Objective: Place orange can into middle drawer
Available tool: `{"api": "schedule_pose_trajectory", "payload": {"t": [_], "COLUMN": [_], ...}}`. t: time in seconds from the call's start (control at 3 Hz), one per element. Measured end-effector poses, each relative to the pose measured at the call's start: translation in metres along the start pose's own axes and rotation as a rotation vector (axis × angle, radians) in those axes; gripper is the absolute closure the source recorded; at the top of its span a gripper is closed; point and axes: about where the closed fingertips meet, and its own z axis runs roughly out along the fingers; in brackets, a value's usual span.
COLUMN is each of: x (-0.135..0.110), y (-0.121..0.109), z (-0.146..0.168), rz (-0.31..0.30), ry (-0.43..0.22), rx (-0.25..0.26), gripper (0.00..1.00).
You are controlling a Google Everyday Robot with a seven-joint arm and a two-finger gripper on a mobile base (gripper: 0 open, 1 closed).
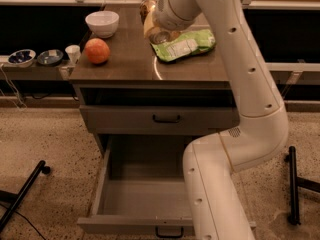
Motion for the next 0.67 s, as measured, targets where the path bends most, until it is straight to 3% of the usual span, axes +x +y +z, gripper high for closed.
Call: {"api": "schedule_pose_trajectory", "payload": {"t": [0.67], "x": [-0.079], "y": [0.003], "z": [-0.105], "rz": [-0.128], "ry": [0.007], "rx": [0.052], "gripper": [1.0]}}
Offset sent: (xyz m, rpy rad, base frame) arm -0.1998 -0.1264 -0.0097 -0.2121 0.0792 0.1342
